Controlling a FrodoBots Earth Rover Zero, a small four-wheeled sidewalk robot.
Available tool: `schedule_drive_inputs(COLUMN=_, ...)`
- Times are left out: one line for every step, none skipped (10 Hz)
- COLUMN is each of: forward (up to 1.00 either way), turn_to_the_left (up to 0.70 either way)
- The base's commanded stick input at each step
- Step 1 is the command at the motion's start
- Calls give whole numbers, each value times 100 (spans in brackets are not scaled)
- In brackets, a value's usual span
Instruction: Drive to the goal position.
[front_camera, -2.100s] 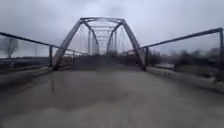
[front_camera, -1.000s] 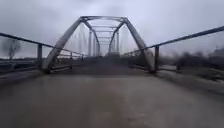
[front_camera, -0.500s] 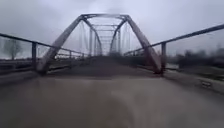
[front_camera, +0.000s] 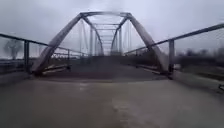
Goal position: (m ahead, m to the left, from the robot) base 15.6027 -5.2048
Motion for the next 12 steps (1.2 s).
schedule_drive_inputs(forward=100, turn_to_the_left=21)
schedule_drive_inputs(forward=100, turn_to_the_left=26)
schedule_drive_inputs(forward=100, turn_to_the_left=30)
schedule_drive_inputs(forward=100, turn_to_the_left=26)
schedule_drive_inputs(forward=100, turn_to_the_left=11)
schedule_drive_inputs(forward=100, turn_to_the_left=0)
schedule_drive_inputs(forward=100, turn_to_the_left=0)
schedule_drive_inputs(forward=100, turn_to_the_left=2)
schedule_drive_inputs(forward=100, turn_to_the_left=3)
schedule_drive_inputs(forward=100, turn_to_the_left=4)
schedule_drive_inputs(forward=100, turn_to_the_left=5)
schedule_drive_inputs(forward=100, turn_to_the_left=5)
